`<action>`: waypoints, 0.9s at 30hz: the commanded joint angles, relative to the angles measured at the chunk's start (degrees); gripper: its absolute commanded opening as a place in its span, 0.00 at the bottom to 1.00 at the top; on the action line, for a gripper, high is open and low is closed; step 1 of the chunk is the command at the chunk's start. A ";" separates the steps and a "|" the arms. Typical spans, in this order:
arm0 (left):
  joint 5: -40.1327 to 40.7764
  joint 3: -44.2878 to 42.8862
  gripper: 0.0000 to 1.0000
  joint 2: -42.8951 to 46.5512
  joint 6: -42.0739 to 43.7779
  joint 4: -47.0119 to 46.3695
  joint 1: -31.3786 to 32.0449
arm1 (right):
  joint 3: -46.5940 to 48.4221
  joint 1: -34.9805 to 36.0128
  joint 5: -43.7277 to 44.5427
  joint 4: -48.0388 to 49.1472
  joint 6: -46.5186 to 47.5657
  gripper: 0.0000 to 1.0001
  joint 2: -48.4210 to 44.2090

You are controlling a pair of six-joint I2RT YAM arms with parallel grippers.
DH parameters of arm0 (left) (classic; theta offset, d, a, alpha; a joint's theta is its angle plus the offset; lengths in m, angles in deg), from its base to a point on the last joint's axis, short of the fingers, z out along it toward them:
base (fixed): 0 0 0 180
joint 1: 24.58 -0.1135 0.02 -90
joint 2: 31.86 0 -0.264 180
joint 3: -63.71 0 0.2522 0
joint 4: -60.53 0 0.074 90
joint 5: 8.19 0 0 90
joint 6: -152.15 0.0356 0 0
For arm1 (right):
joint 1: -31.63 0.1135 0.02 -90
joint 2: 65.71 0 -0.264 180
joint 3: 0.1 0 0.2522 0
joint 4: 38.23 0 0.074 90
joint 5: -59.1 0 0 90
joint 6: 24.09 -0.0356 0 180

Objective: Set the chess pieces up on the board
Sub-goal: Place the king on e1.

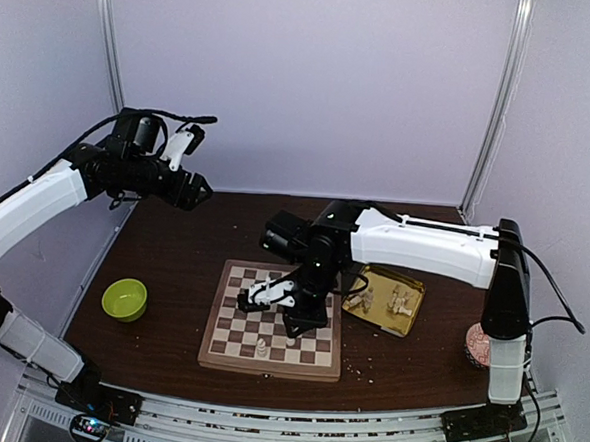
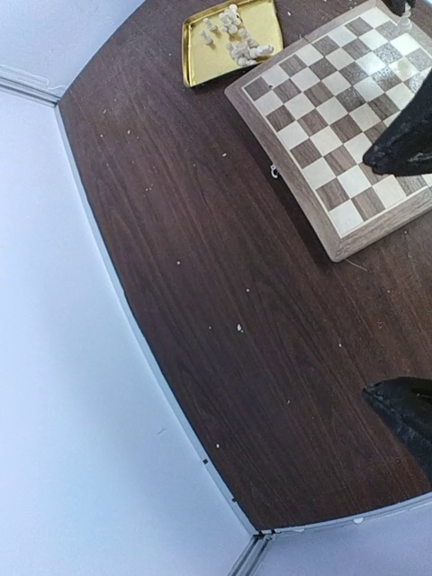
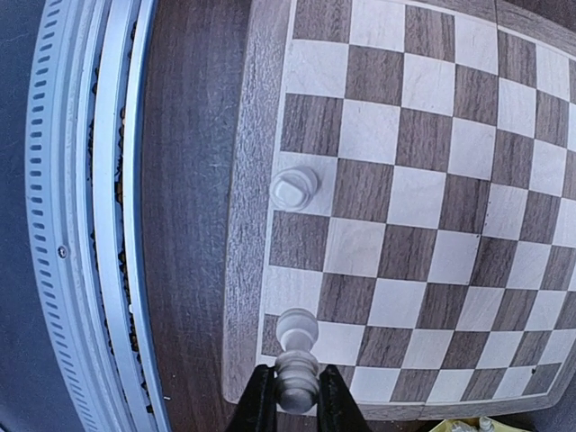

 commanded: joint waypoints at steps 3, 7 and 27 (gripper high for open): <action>0.91 0.64 0.79 1.01 0.98 -0.92 -0.08 | -2.15 1.49 -0.03 1.24 -1.38 0.04 -0.61; 1.22 0.78 0.79 1.00 1.13 -0.93 -0.10 | -1.53 2.39 0.00 2.33 -1.32 0.03 0.83; 0.61 0.99 0.79 1.26 1.25 -0.96 -0.12 | 3.51 2.91 0.07 3.14 -2.49 0.03 6.66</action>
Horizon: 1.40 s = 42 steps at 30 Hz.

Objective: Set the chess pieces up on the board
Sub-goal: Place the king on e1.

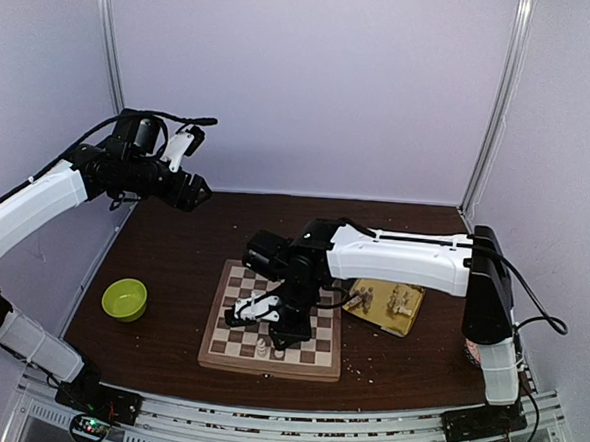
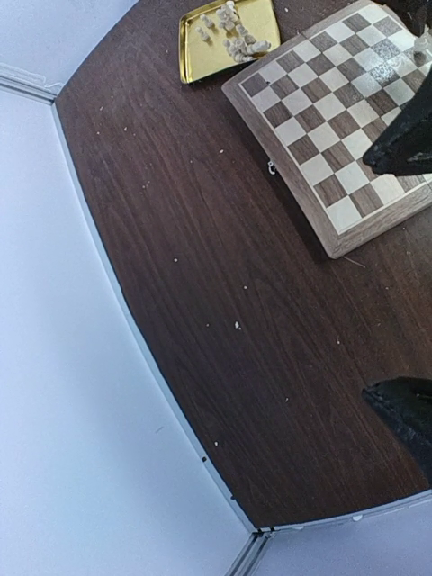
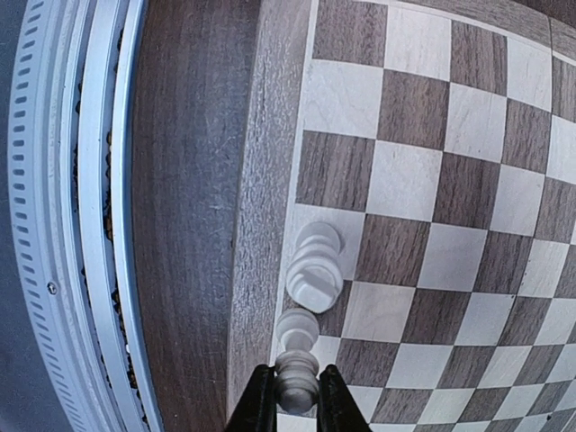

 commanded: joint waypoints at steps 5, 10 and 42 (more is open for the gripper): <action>-0.15 0.65 0.79 1.27 0.83 -0.92 -0.16 | 2.76 0.16 -0.21 0.30 -0.91 0.03 2.15; -0.24 0.65 0.79 1.22 0.83 -0.91 -0.14 | 3.08 0.14 0.01 0.33 -1.03 0.04 2.90; -1.05 0.65 0.79 0.57 0.70 -0.93 -0.13 | 0.22 0.20 3.00 1.34 -1.03 0.26 1.30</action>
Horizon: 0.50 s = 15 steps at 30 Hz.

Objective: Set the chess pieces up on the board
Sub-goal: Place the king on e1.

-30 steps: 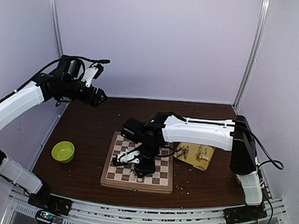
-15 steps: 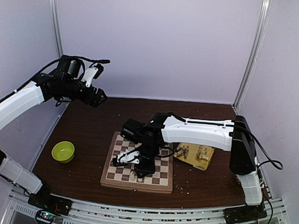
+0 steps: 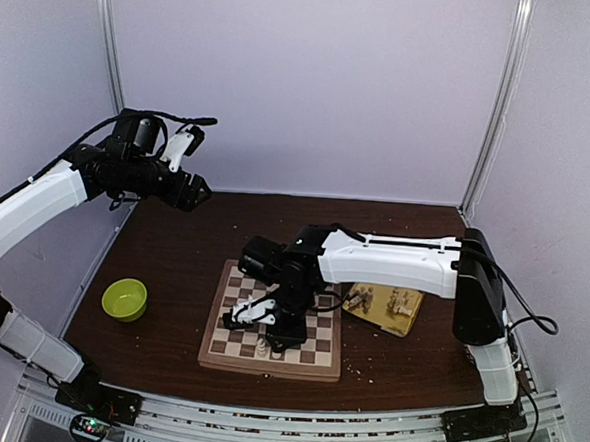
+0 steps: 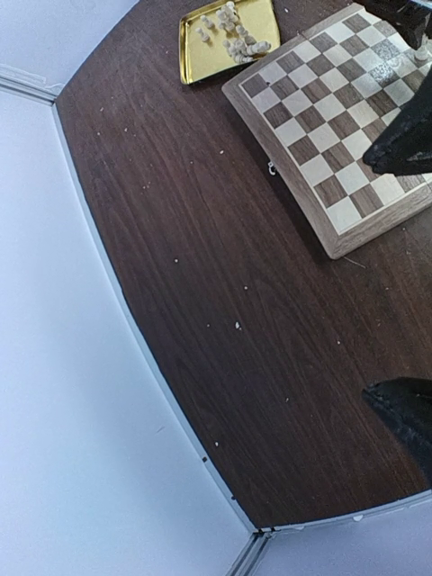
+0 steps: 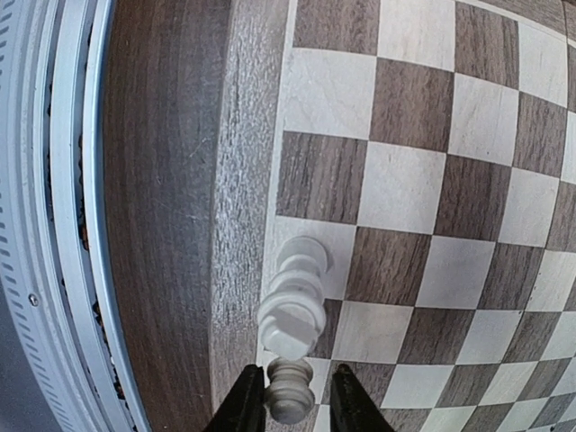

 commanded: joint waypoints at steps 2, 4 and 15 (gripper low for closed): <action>-0.70 0.65 0.79 0.47 0.72 -0.90 -0.10 | -1.28 0.18 1.90 0.85 -0.38 0.30 -1.79; -0.53 0.65 0.79 0.58 0.71 -0.92 -0.11 | -1.51 0.18 1.94 0.81 -0.32 0.32 -2.20; -0.51 0.74 0.79 0.51 0.70 -0.95 -0.17 | -10.53 -4.26 -1.15 1.00 0.86 0.37 -16.81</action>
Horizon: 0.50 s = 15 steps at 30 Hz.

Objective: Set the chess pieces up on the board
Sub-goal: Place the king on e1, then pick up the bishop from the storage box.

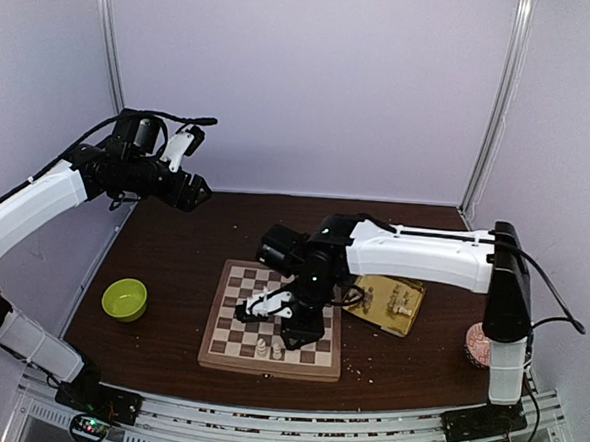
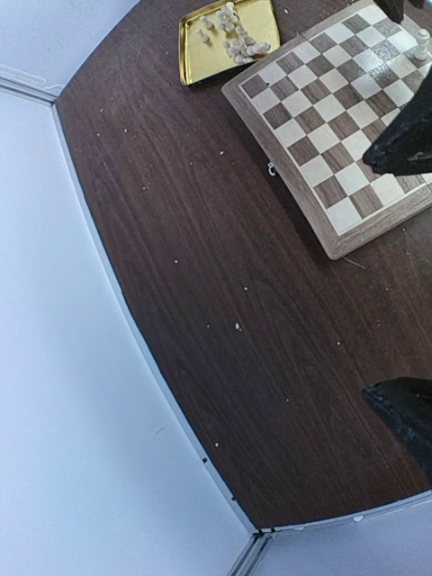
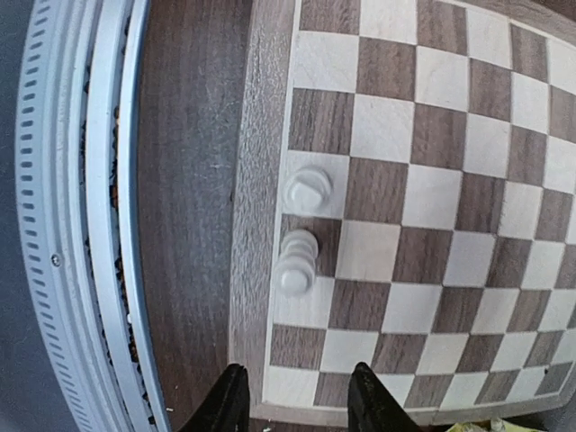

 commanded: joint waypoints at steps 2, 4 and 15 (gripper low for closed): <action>-0.59 0.66 0.79 0.44 0.68 -0.91 -0.20 | -7.84 -5.37 -1.74 1.34 1.08 0.38 -12.94; -0.59 0.63 0.80 0.26 0.60 -0.91 -0.15 | -11.50 -7.85 -1.08 2.82 1.08 0.38 -16.04; -1.63 0.45 0.80 -1.42 0.25 -0.74 -0.12 | -19.68 -26.50 4.83 9.05 -4.46 0.32 -18.27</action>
